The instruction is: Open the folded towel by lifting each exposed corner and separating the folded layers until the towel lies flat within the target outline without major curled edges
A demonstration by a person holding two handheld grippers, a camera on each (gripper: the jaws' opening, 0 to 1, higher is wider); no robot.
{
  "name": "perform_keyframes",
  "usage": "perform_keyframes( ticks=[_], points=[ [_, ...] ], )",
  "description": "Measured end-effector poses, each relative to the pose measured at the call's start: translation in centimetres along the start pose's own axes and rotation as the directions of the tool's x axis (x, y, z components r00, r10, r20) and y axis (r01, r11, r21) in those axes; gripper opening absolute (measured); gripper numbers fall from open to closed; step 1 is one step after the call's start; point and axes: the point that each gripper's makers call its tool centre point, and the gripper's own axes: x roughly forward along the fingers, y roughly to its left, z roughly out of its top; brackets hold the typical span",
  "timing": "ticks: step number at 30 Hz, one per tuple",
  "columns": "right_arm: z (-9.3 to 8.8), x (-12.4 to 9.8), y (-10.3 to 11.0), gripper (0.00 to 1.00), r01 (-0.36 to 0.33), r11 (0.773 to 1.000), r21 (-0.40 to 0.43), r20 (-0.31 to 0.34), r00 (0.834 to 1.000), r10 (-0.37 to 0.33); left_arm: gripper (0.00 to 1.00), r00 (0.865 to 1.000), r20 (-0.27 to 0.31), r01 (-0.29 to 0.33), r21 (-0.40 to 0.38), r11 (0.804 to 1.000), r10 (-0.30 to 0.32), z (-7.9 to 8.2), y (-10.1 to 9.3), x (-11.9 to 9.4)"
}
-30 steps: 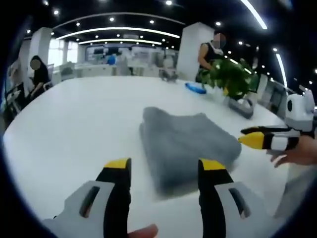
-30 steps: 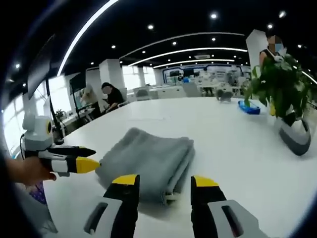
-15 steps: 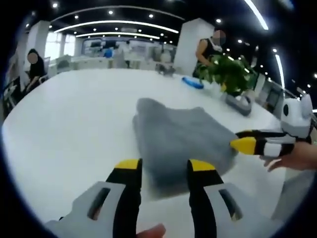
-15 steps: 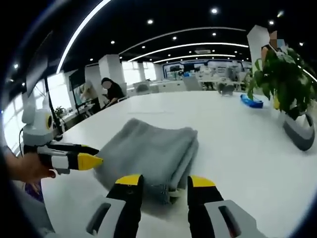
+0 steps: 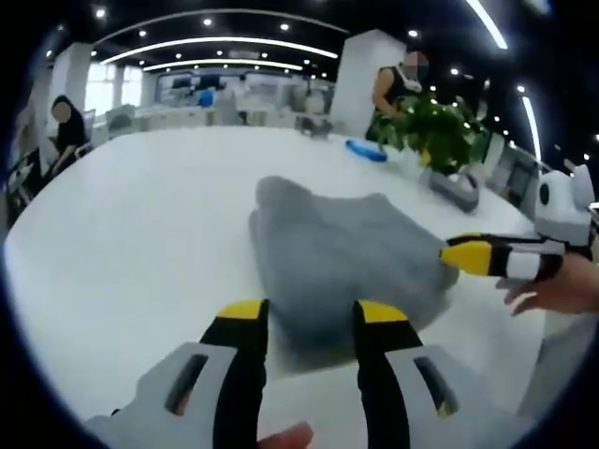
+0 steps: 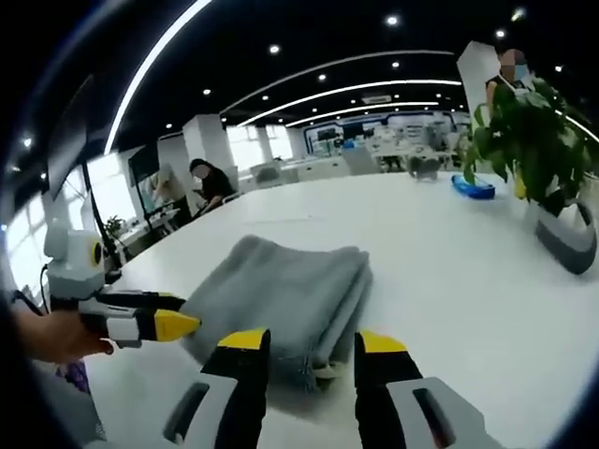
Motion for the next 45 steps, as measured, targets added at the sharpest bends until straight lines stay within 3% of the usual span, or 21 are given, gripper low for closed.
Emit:
perform_keyframes(
  ticks=[13,22,33,36,38,45],
  points=[
    [-0.7,0.7,0.1,0.33,0.002,1.0,-0.03,-0.024,1.0,-0.003,0.35,1.0,0.008,0.014,-0.008,1.0,-0.014,0.1,0.1,0.2],
    [-1.4,1.6,0.5,0.23,-0.004,0.995,-0.097,-0.068,0.998,-0.002,0.3,0.999,-0.008,0.034,-0.035,0.999,-0.034,-0.6,0.0,0.8],
    [-2.3,2.3,0.4,0.17,-0.036,0.985,-0.168,-0.197,0.98,0.002,0.29,0.998,-0.025,0.048,-0.083,0.995,-0.05,-0.9,0.0,1.0],
    [-2.3,2.7,0.4,0.16,-0.062,0.97,-0.235,-0.247,0.969,0.002,0.29,0.998,-0.026,0.05,-0.085,0.995,-0.052,-0.9,0.0,1.0],
    [-2.2,2.9,0.3,0.16,-0.06,0.97,-0.235,-0.275,0.962,-0.007,0.29,0.998,-0.025,0.049,-0.087,0.995,-0.051,-1.0,0.3,0.9],
    [-2.0,3.4,-0.1,0.16,-0.074,0.957,-0.281,-0.284,0.959,-0.009,0.28,0.999,-0.004,0.043,-0.103,0.994,-0.044,-1.1,0.0,0.7]
  ],
)
